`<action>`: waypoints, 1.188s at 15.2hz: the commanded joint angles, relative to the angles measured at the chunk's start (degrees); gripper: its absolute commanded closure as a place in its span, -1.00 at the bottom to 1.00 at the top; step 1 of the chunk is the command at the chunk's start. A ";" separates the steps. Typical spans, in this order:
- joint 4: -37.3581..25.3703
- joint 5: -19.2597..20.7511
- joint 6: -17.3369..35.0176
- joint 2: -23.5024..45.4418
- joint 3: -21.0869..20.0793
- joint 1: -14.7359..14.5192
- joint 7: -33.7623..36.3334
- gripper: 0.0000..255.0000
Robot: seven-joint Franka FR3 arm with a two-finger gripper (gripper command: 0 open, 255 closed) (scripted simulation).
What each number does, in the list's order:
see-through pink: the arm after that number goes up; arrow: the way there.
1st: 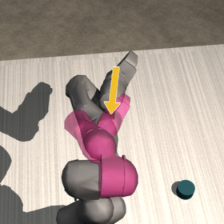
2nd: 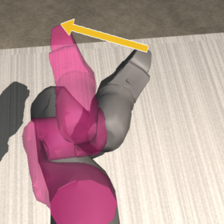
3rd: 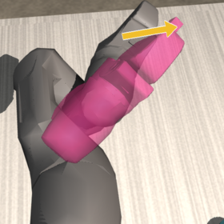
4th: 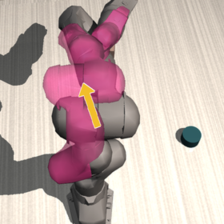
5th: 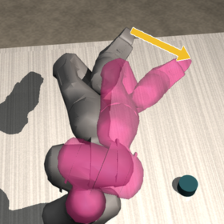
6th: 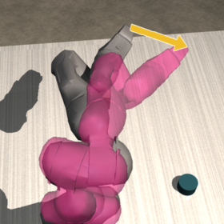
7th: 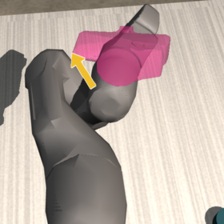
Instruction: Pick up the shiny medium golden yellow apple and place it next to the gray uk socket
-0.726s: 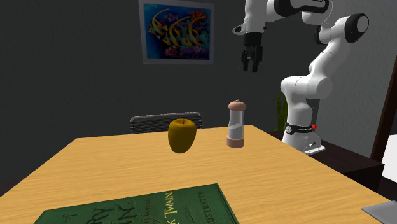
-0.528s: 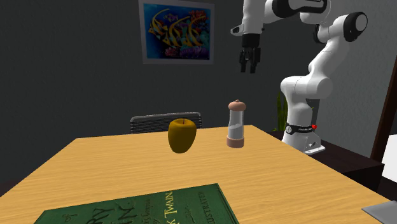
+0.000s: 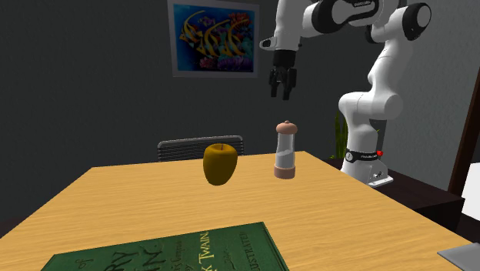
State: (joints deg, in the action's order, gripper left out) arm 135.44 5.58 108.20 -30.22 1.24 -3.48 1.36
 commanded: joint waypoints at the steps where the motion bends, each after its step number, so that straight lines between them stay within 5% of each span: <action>1: -1.42 0.23 3.52 4.16 -0.41 -0.64 -0.55 -1.00; 18: -24.70 5.08 19.20 37.59 -4.22 -4.57 -4.77 -1.00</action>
State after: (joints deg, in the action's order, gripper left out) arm 111.91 10.22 126.45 5.62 -2.82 -7.87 -3.09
